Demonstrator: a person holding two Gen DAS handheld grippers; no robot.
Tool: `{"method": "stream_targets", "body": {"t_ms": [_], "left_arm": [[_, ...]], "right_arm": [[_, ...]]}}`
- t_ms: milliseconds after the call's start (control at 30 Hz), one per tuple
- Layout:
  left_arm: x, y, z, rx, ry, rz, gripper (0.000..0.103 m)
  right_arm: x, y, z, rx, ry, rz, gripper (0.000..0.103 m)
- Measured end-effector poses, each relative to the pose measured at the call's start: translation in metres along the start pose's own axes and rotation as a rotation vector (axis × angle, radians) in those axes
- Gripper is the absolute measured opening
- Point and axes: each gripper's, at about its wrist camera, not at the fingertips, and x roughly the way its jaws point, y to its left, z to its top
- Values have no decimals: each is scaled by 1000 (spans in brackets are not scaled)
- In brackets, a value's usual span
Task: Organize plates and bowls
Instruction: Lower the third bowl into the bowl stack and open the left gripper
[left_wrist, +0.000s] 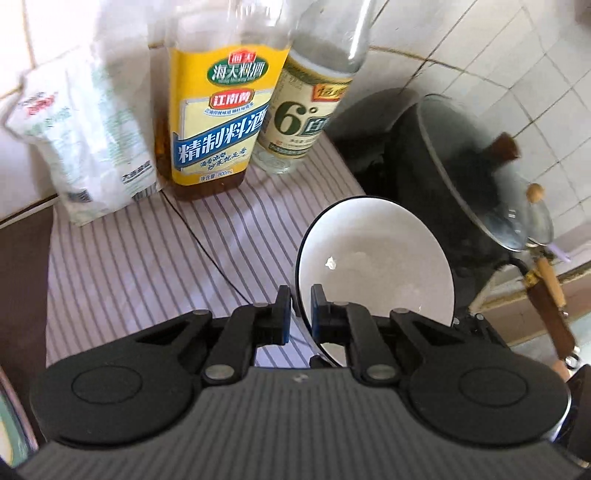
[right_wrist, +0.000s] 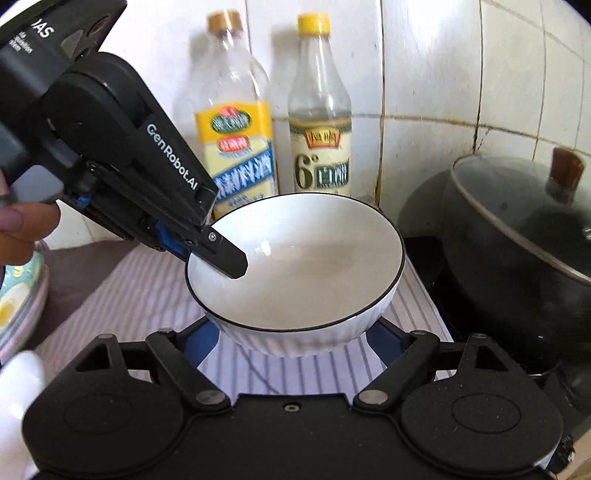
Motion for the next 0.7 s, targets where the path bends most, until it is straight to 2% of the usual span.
{"method": "stream_targets", "body": {"t_ms": [133,333,500,700], "left_arm": [[-32,1,-13,-9,-14,-49,11],[-67,14,-32,-41,-14,-82,11],[-92,28,-55,-72,-21,-97,12],[-120,42,-91,-118,-39,-82,11]], "right_arm": [[-25,9,-4,17,-51,15,90],[-54,30,-14,27,-112,33,90],[-77,53,-18,-12,-122,54,90],[-105,83,-25,-39,-88,98,90]]}}
